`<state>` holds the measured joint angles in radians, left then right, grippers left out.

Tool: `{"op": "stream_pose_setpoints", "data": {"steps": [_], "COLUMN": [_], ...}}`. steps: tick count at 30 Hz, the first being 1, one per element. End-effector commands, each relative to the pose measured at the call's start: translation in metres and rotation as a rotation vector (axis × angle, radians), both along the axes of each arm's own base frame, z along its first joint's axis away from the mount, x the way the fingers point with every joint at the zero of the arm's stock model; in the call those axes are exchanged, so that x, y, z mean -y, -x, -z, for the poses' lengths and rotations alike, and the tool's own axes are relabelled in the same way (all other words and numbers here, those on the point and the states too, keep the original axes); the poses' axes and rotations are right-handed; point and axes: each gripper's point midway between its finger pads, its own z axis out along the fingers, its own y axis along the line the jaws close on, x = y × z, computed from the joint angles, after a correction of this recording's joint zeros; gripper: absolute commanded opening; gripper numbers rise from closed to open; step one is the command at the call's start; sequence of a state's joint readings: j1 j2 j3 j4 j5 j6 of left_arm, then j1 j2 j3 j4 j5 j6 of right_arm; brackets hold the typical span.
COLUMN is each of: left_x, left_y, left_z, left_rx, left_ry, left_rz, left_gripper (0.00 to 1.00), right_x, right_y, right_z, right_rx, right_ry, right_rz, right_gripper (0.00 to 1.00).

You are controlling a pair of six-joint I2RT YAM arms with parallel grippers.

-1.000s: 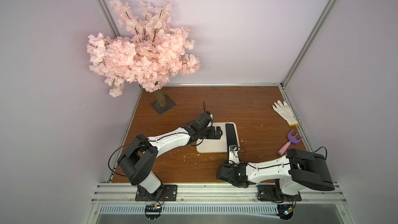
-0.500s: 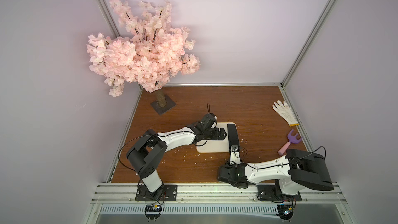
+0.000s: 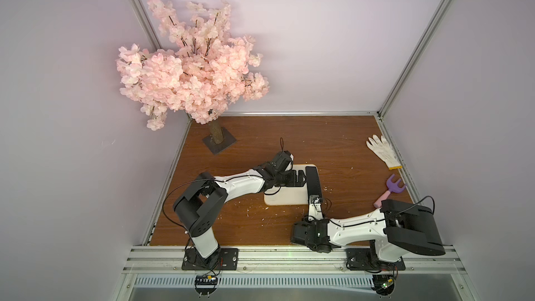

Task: Align the knife with the edge of the cutting board
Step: Place the knife at the edge of the cutting board.

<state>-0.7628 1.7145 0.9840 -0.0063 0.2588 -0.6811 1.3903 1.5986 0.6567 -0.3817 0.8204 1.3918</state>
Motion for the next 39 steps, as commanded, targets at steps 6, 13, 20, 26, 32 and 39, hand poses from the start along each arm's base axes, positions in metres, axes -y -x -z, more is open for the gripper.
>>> {"op": "stream_pose_setpoints", "data": {"steps": [6,13,20,26,32,39], "left_x": [0.008,0.008,0.007,0.007,0.005,0.002], "left_y": [0.0,0.0,0.001,0.001,0.002,0.003], "left_z": [-0.009,-0.009,-0.009,-0.009,-0.009,-0.01], "left_rx": [0.014,0.014,0.013,0.016,0.017,0.022], "left_ry": [0.024,0.024,0.024,0.021,0.011,0.003], "left_rz": [0.009,0.012,0.014,0.016,0.018,0.016], "left_gripper": [1.0,1.0,1.0,1.0,1.0,1.0], "right_x": [-0.006,-0.006,-0.014,-0.014,-0.008,-0.006], "right_y": [-0.006,-0.004,-0.005,-0.005,-0.006,-0.006], "right_z": [-0.005,-0.004,-0.005,-0.005,-0.004,-0.002], "right_rx": [0.015,0.003,0.01,0.014,0.011,0.006], "right_ry": [0.02,-0.01,-0.046,-0.045,-0.045,-0.047], "right_rz": [0.003,0.0,-0.025,-0.026,-0.015,-0.019], "right_gripper": [0.53,0.56,0.55,0.54,0.54,0.48]}}
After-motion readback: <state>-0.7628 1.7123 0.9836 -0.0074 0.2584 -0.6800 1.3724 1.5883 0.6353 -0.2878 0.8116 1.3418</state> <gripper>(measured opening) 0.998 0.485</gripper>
